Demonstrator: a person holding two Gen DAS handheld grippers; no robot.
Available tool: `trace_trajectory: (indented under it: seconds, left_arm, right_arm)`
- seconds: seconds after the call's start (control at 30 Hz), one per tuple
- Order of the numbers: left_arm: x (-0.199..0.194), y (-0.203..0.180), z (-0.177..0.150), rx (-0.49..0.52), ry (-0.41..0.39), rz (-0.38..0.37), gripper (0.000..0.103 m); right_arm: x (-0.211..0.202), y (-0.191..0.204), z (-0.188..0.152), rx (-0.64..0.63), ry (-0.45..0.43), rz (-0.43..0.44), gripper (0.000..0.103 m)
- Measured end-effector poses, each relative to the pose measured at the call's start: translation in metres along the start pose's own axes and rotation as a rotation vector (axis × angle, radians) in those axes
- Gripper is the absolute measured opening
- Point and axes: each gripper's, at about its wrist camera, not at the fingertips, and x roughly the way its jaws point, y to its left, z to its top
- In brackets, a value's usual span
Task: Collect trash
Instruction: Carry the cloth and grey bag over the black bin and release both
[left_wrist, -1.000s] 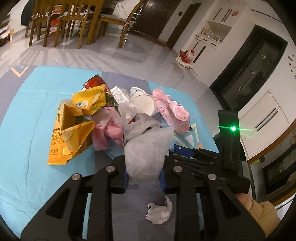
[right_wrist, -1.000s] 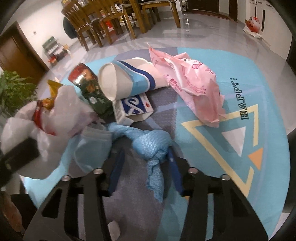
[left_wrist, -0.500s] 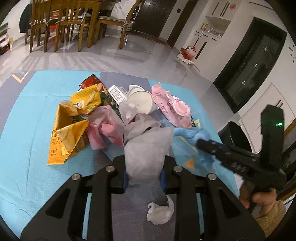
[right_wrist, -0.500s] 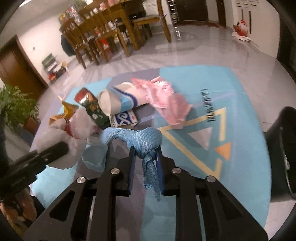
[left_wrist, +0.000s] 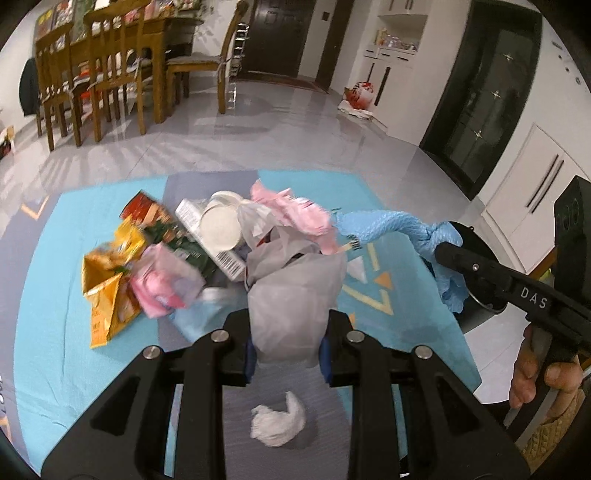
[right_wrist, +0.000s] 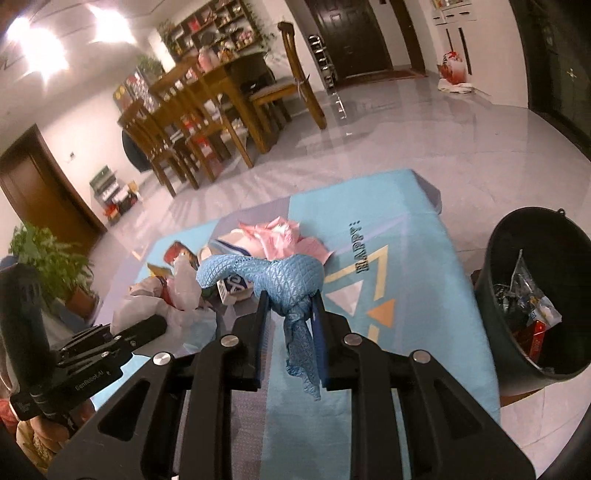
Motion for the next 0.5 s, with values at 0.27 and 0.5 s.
trace_trajectory:
  seconds: [0.27,0.5]
  left_arm:
    - [0.0,-0.048,0.015,0.087,-0.021,-0.002,0.027]
    - [0.01,-0.095,0.027,0.167,-0.023,-0.018,0.027]
  right_arm:
    - [-0.026,-0.031,0.006,0.059,-0.075,-0.006,0.022]
    - [-0.054,-0.066,0.005,0.137,-0.146,-0.029,0.022]
